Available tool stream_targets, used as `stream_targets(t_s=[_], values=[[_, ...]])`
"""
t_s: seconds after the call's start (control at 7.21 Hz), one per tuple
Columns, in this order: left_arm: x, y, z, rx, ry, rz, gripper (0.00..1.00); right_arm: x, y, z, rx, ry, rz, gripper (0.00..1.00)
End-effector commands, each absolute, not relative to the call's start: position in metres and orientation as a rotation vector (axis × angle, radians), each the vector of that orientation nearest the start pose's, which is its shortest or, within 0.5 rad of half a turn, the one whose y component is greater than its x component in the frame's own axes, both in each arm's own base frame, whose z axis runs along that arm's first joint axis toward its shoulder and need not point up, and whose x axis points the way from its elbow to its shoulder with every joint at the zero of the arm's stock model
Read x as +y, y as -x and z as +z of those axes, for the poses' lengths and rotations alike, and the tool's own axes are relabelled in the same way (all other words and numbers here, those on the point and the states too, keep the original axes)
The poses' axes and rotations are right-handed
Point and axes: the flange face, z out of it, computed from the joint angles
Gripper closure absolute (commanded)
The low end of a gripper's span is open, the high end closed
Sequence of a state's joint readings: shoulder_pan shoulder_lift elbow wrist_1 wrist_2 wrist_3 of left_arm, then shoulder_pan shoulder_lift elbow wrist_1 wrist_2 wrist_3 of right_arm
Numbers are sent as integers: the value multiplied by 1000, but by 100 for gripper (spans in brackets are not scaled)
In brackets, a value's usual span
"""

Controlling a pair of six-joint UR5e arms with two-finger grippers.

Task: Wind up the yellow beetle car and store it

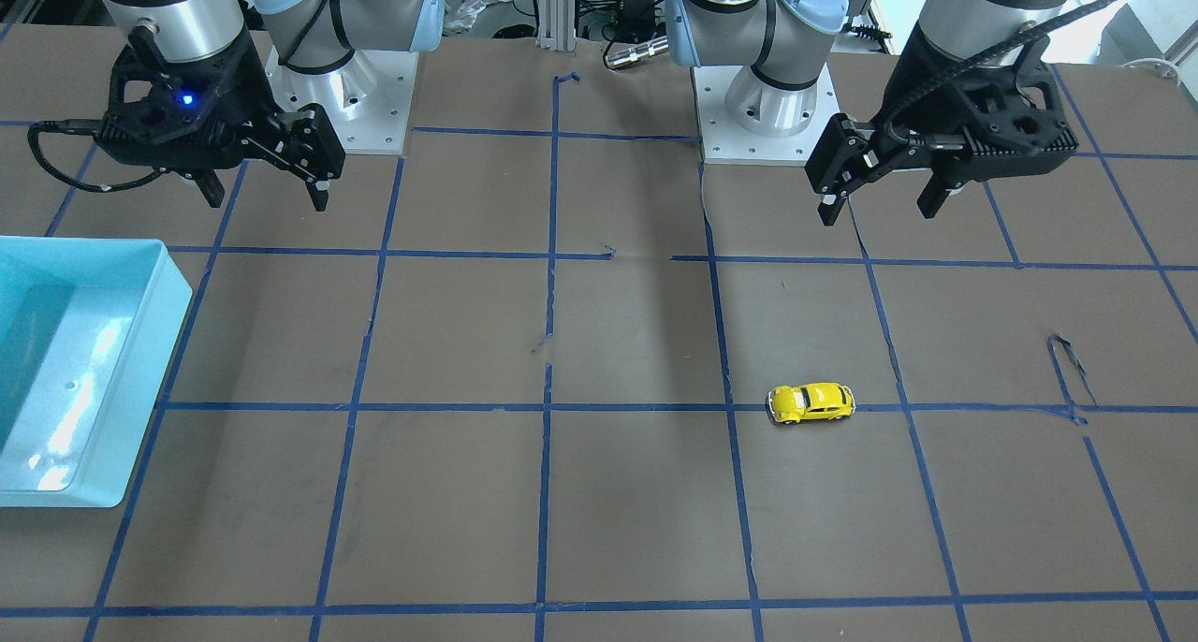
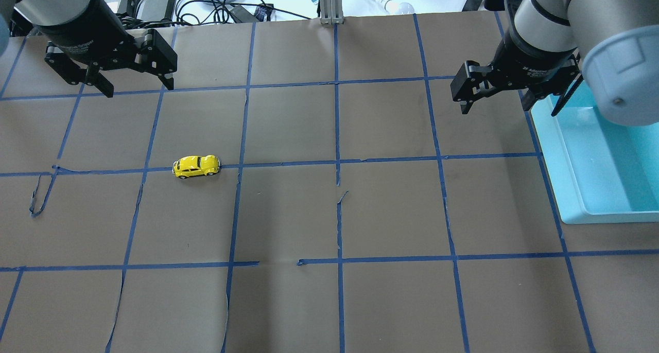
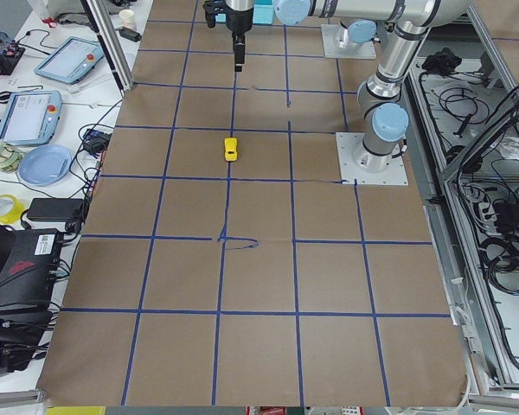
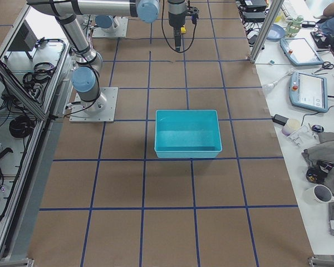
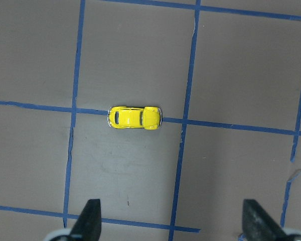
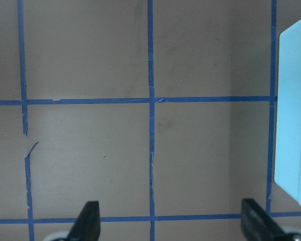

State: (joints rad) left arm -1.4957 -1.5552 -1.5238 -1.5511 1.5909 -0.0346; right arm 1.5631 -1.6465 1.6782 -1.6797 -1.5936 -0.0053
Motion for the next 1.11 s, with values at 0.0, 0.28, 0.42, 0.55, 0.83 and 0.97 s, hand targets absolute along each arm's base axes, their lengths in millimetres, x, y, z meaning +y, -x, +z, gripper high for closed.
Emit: stream_targets(t_s=[0.0,0.28,0.42,0.55,0.83,0.97], values=[[-500,95,522,3115,157,-131,0,-468,-128,482,3161,-4,-121,0],[-500,95,521,3113,157,-128,0,-468,-127,483,3163,-6,-124,0],[-500,96,521,3115,154,-129,0,-468,-127,483,3163,-6,-124,0],[-500,95,521,3113,157,-128,0,-468,-128,482,3161,-6,-124,0],[-500,95,521,3112,123,-128,0,-468,-127,483,3163,-6,-126,0],[-500,96,521,3115,121,-128,0,-468,-128,482,3161,-9,-126,0]])
